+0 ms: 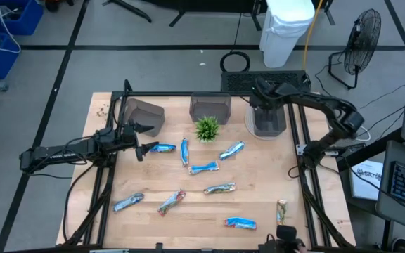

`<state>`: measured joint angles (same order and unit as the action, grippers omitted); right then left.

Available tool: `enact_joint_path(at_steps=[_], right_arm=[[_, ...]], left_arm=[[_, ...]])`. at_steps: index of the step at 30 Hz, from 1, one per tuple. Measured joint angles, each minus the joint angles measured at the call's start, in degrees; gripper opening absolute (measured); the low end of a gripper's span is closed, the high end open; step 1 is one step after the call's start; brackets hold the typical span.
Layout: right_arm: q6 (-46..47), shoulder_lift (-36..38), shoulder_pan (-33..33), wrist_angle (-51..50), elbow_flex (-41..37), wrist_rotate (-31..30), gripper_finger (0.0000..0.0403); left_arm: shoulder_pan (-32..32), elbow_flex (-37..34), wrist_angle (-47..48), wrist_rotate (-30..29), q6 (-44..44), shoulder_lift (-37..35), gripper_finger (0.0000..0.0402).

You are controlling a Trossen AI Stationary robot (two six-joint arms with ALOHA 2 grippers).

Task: Pick and place Granola Bars by type
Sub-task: Put the red granola bar into the right black bin

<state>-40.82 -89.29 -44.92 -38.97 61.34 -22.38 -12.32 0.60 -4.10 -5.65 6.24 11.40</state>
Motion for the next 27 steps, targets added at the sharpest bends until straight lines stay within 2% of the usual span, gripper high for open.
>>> enact_joint_path(at_steps=[5, 17, 21, 27], right_arm=[[1.10, -2.23, -1.20, 1.01, 0.00, 2.99, 0.0003], [2.85, -7.04, -2.79, 2.85, 0.02, 3.00, 0.0005], [4.04, -6.87, -3.09, 4.31, 0.02, 3.01, 0.0022], [4.13, -5.96, -3.07, 3.84, 0.02, 3.11, 0.0073]], left_arm=[[0.02, 0.00, 0.00, 0.00, 0.00, 0.00, 0.0374], [0.01, 0.00, 0.00, 0.00, 0.00, 0.00, 0.0374], [0.02, 0.00, 0.00, 0.00, 0.00, 0.00, 0.0374], [0.01, 0.00, 0.00, 0.00, 0.00, 0.00, 0.0374]])
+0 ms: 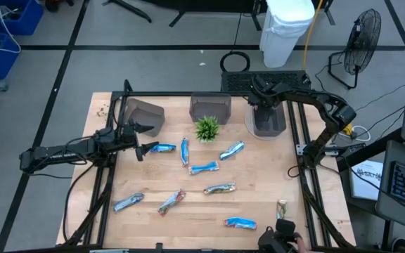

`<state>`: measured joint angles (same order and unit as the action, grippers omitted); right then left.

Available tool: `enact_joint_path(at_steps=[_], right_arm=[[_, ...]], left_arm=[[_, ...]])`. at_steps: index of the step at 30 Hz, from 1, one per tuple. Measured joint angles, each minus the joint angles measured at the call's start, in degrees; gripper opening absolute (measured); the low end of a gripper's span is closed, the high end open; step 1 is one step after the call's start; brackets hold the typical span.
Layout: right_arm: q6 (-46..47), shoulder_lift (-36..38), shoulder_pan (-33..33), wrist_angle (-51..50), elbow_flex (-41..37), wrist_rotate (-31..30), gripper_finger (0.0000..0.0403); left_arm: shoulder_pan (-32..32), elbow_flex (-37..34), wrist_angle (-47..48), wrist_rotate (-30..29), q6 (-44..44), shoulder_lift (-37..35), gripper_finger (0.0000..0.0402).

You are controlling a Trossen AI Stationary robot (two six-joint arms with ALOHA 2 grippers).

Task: Pick and place Granola Bars by type
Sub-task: Put the red granola bar into the right black bin

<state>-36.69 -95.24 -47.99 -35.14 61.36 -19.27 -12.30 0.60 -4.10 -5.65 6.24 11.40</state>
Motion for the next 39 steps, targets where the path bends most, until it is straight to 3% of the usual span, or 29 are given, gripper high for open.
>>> enact_joint_path(at_steps=[22, 30, 39], right_arm=[[-2.59, 2.04, -0.02, -0.46, 0.00, 0.02, 0.0228], [-4.56, 9.49, 0.11, -1.72, 0.00, -1.95, 0.0263], [-2.92, 21.67, 2.54, -7.65, 0.27, -5.05, 0.0272]], left_arm=[[-0.01, 0.00, 0.00, 0.00, 0.00, 0.00, 0.0374], [-0.01, 0.00, 0.02, 0.00, 0.00, 0.00, 0.0374], [-0.01, 0.01, 0.00, 0.00, 0.00, 0.00, 0.0374]])
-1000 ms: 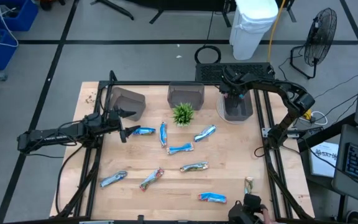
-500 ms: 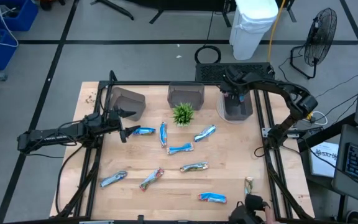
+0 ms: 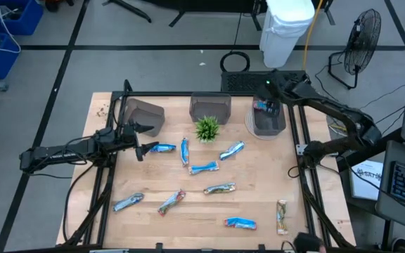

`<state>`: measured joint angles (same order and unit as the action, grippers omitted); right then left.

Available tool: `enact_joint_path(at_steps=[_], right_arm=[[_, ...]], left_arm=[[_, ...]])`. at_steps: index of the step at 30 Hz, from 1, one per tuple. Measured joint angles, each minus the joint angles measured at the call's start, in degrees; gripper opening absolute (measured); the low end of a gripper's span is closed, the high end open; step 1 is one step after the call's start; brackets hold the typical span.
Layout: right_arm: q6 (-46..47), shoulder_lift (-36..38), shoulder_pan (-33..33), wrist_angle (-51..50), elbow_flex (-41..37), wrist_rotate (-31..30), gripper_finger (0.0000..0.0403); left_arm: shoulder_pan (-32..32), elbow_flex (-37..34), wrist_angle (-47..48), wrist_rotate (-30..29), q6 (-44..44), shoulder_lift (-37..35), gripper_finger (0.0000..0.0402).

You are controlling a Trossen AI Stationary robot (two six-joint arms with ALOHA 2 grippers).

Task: Pick and place Granola Bars by type
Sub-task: Put the red granola bar into the right black bin

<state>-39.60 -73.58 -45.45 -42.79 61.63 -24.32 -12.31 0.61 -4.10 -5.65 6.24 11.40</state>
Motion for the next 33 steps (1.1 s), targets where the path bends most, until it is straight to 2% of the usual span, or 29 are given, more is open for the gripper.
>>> enact_joint_path(at_steps=[12, 22, 28, 33], right_arm=[[19.05, 9.77, 6.85, -25.03, 7.34, -0.03, 0.0272], [36.90, 11.93, 17.73, -39.00, 12.26, 0.92, 0.0273], [49.16, 11.29, 25.43, -43.71, 12.32, 10.00, 0.0273], [55.67, 10.96, 33.78, -40.56, 12.32, 15.31, 0.0268]], left_arm=[[0.01, 0.01, 0.00, 0.00, 0.00, 0.00, 0.0374], [0.01, 0.00, 0.00, 0.00, 0.00, 0.00, 0.0374], [0.01, 0.00, 0.00, 0.00, 0.00, 0.00, 0.0374], [0.00, -0.01, 0.00, 0.00, 0.00, 0.00, 0.0374]])
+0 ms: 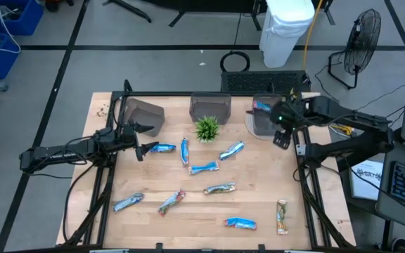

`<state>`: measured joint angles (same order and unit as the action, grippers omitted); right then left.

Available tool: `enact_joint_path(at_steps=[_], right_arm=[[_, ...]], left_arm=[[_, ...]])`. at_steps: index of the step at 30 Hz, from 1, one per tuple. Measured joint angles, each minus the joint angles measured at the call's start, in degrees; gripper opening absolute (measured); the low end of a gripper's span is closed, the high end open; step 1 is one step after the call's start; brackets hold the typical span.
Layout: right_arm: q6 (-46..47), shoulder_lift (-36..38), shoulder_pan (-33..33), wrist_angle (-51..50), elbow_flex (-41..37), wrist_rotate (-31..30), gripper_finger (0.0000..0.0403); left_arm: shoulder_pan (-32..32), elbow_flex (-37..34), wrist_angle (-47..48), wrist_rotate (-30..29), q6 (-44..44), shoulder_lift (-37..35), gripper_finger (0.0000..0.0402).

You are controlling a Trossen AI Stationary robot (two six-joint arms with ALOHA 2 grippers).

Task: Pick and place Granola Bars by type
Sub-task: Put the red granola bar into the right black bin

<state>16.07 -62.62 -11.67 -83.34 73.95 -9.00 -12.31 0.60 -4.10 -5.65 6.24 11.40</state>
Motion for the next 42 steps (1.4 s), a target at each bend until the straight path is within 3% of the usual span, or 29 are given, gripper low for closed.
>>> enact_joint_path(at_steps=[26, 34, 42], right_arm=[[32.12, -21.58, 40.53, 12.98, 0.55, 1.38, 0.0258], [35.79, -25.26, 52.77, 21.63, 0.79, 1.80, 0.0255], [35.26, -27.96, 59.52, 30.91, 0.81, 1.56, 0.0264]], left_arm=[[0.01, 0.00, 0.00, 0.00, 0.00, 0.00, 0.0374], [0.01, 0.00, 0.00, 0.00, 0.00, 0.00, 0.0374], [0.00, 0.00, 0.00, 0.00, 0.00, 0.00, 0.0374]])
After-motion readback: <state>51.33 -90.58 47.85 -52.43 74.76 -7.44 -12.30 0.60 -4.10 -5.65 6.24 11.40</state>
